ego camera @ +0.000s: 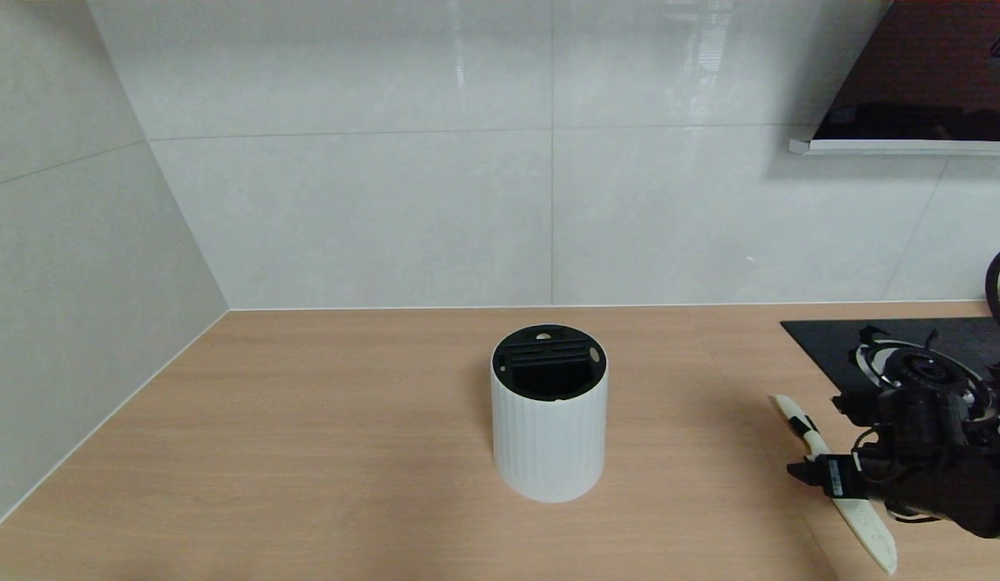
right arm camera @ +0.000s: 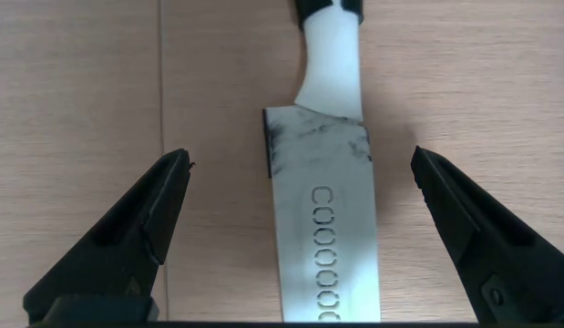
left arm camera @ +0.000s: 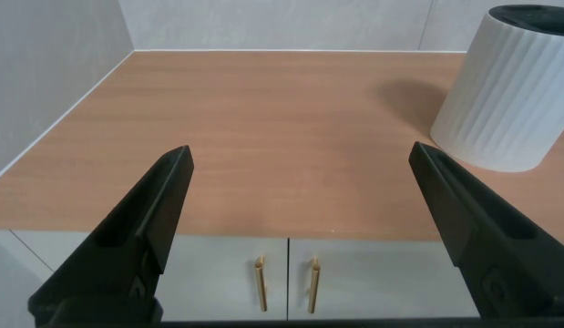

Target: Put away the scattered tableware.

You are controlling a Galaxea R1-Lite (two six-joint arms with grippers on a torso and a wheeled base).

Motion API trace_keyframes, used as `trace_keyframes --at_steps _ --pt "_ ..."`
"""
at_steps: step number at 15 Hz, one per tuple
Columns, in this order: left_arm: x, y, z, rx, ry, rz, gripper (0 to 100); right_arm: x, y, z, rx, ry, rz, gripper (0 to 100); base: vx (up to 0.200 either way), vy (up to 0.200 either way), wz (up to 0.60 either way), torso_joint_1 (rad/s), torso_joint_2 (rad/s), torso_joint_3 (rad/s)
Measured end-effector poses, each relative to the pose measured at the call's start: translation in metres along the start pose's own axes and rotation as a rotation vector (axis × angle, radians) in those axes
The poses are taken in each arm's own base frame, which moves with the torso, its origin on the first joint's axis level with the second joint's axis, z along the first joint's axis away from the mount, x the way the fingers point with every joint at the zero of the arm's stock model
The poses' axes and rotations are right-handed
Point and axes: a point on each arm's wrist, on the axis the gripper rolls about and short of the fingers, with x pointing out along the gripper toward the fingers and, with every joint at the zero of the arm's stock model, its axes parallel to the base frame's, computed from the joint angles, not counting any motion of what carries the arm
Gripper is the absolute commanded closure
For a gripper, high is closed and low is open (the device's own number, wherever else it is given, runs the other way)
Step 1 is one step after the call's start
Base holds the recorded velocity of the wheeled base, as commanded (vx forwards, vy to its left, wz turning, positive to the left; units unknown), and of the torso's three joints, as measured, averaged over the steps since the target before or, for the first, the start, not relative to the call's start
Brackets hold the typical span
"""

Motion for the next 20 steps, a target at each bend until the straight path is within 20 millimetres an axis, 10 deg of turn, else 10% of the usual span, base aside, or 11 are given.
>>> trace_keyframes --at_steps 15,16,20 --pt "0.0 0.0 0.0 0.0 0.0 0.0 0 0.0088 -0.0051 -0.0008 0.011 0.0 -0.018 0 0.0 0.0 0.0 0.0 0.0 0.0" --pt "0.0 0.0 0.0 0.0 0.0 0.0 0 0.0089 -0.0056 -0.0009 0.012 0.001 -0.019 100 0.0 0.0 0.0 0.0 0.0 0.0" --pt "0.0 0.0 0.0 0.0 0.0 0.0 0 0.0087 -0.0059 -0.0016 0.013 0.003 -0.019 100 0.0 0.0 0.0 0.0 0.0 0.0"
